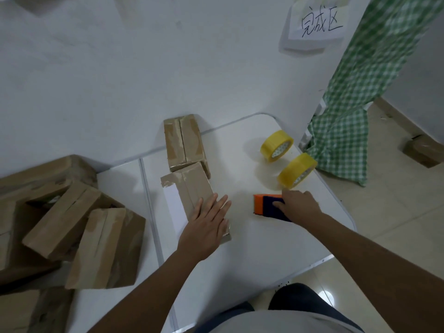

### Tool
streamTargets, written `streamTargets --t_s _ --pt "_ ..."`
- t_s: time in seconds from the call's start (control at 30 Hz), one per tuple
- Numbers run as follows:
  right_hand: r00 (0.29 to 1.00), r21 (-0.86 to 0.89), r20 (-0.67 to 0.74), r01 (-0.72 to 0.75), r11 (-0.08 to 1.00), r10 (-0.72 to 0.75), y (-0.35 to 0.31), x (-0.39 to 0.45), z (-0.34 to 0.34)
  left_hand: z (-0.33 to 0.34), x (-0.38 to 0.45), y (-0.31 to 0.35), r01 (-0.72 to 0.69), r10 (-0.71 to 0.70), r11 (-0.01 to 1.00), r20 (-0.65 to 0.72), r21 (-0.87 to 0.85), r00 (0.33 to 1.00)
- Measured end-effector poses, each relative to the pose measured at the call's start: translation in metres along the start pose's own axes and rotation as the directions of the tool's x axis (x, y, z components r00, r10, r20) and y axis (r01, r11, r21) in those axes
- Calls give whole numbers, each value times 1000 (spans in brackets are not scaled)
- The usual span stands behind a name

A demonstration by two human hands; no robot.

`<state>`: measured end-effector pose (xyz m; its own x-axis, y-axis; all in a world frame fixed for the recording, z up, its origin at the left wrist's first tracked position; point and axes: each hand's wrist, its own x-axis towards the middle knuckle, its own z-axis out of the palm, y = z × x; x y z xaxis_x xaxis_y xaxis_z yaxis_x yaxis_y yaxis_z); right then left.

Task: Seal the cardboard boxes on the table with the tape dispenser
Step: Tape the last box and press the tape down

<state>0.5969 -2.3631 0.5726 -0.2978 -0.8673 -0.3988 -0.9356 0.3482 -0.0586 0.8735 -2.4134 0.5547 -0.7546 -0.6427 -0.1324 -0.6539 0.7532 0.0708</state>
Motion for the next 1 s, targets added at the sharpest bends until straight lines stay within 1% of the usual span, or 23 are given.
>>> streamTargets --t_s 0.1,0.23,0.27,0.3,0.33,0.37,0.4,0.43,0.47,0.5,0.53,0.57,0.63,0.7,0.8,0.87,0.93,1.0 --pt "998 99 -55 4 995 1 -9 -2 16 1 2 -1 9 -9 1000 1 15 1000" --pt "999 230 46 -39 972 29 -23 -17 48 1 1 0 5 -5 1000 -1 7 1000" --pt "999 247 20 -32 968 28 -25 -20 52 1 2 0 7 -7 1000 -4 8 1000" --pt "999 291 -41 -9 957 22 -28 -21 54 1 2 0 8 -8 1000 -5 11 1000" --pt "996 390 -88 22 920 13 -35 -22 54 1 2 0 11 -10 1000 -3 8 1000" --pt "996 544 -88 53 838 -6 -44 -23 52 2 2 -1 13 -13 1000 -1 2 1000" --pt "999 712 -36 52 701 -37 -54 -26 48 3 2 -1 14 -14 1000 -2 -4 1000" --pt "995 854 54 0 520 -88 -65 -29 44 3 3 -1 13 -13 1000 -6 -10 1000" --pt "977 938 145 -85 337 -157 -73 -33 41 3 2 -1 11 -11 1000 -10 -14 1000" --pt "952 964 210 -163 211 -224 -78 -36 39 3 2 -1 10 -10 1000 -11 -11 1000" --pt "930 967 243 -208 149 -276 -81 -37 37 3 2 -1 9 -9 1000 -12 -2 1000" --pt "915 966 254 -225 124 -315 -82 -38 36 2 2 -1 5 -5 1000 -14 9 1000" --pt "904 966 257 -235 104 -341 -80 -39 34 2 2 -1 1 -1 1000 -14 19 1000" --pt "912 968 248 -225 108 -325 -77 -39 35 1 2 -1 -1 2 1000 -15 24 1000" --pt "915 960 254 -201 194 -313 -75 -41 37 2 2 -1 -5 6 1000 -15 23 1000" --pt "928 951 251 -183 250 -276 -73 -41 39 3 1 -2 -2 2 1000 -18 19 1000" --pt "938 949 233 -162 269 -255 -71 -40 40 3 2 -2 1 -1 1000 -13 23 1000" --pt "944 956 199 -128 266 -262 -69 -40 37 3 2 -2 -1 1 1000 -13 15 1000"
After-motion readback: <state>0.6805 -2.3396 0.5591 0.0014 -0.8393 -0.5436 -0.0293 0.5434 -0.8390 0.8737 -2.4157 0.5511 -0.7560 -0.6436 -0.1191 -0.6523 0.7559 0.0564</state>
